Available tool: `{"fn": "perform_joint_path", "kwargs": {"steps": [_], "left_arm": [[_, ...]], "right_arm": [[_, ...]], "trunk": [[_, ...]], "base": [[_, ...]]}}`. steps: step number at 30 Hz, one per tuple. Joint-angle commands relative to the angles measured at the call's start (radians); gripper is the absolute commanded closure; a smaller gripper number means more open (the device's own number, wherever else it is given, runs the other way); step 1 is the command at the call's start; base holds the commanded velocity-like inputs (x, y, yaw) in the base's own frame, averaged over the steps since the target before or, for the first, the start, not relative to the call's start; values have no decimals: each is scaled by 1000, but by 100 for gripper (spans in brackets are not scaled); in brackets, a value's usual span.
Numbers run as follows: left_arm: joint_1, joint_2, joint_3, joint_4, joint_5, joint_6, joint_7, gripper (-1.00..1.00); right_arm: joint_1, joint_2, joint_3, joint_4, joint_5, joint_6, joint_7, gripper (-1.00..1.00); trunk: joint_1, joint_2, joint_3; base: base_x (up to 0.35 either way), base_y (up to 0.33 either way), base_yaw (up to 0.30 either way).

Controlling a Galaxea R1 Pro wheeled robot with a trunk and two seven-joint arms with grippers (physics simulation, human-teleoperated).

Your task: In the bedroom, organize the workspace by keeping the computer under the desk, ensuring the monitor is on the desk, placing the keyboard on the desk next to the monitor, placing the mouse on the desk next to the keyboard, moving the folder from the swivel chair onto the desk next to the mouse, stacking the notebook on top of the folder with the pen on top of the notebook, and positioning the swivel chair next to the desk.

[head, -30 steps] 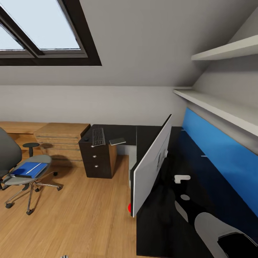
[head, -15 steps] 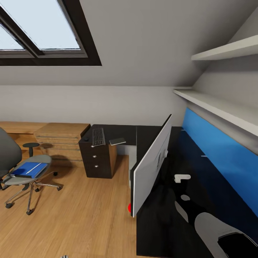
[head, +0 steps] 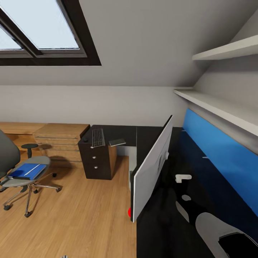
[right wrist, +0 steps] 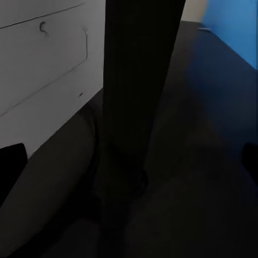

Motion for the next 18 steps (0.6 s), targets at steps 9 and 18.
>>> {"fn": "perform_joint_path", "kwargs": {"steps": [9,18], "left_arm": [[0,0,-1,-2,9,1,3,-100],[0,0,-1,-2,9,1,3,-100]], "right_arm": [[-1,-18,8,1,-11,-4,-4,-100],[-1,-18,10,1,-10,-5,-4,-100]], "trunk": [[1,-2,-2],[1,-2,-2]], "base": [[36,0,0],[185,0,0]]}}
